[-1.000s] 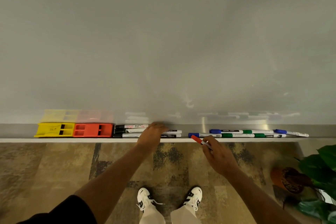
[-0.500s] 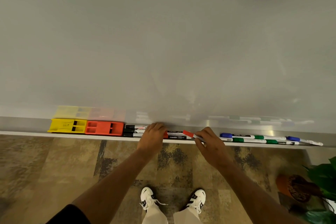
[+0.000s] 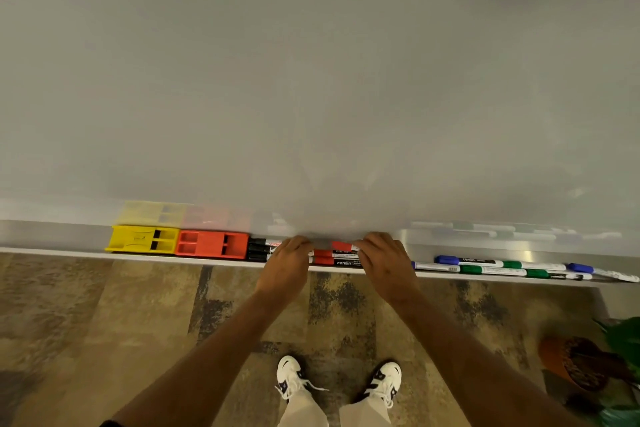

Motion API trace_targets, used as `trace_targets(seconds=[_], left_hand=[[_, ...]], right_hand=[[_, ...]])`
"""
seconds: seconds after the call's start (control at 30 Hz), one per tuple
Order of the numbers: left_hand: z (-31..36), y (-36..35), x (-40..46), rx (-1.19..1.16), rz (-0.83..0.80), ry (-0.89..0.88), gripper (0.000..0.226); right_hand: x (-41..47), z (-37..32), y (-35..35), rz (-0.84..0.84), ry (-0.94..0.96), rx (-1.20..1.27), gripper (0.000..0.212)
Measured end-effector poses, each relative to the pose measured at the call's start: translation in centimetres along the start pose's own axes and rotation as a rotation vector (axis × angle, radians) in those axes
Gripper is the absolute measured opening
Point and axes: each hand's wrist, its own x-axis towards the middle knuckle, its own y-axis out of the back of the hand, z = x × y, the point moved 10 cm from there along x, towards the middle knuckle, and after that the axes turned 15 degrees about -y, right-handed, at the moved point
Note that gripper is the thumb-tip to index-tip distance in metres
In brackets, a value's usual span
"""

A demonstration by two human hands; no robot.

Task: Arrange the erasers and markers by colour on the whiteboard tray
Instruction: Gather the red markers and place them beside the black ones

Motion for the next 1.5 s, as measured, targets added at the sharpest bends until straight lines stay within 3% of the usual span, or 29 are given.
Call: trace_targets(seconds=[0.13,0.43,0.77,1.13,1.37,1.5], left_hand=[[-0.4,1.1,-1.8,-0.043,0.031,0.006,0.032],[-0.2,2.3,-4.2,-0.077,0.034,-0.057,0.027],[0.6,2.2,-4.2,-0.101,0.043,-0.056,0.033],[7.6,0.8,1.1,-0.08,0.022,-0.148,0.033],[15.4,-5.4,6.3,-0.119,-0.059,-0.225,0.037],[17.9,-9.2,8.9,-0.086,-0.138,-0.233,0.036]], right_hand=[[-0.3,-1.9,-3.6,-0.125,0.009,-0.174,0.045],[0.8,-3.9,-5.2,-0.085,0.034,-0.257,0.054],[-0.6,-3.4,-5.2,-0.177,-0.031,-0.189,0.064],[-2.6,2.8,2.0,-0.097,-0.074,-0.204,0.031],[-4.0,12.1,6.8,0.028,-0.153,-0.144,0.015],[-5.7,18.2,7.9,0.019,-0.237,-0.121,0.011]])
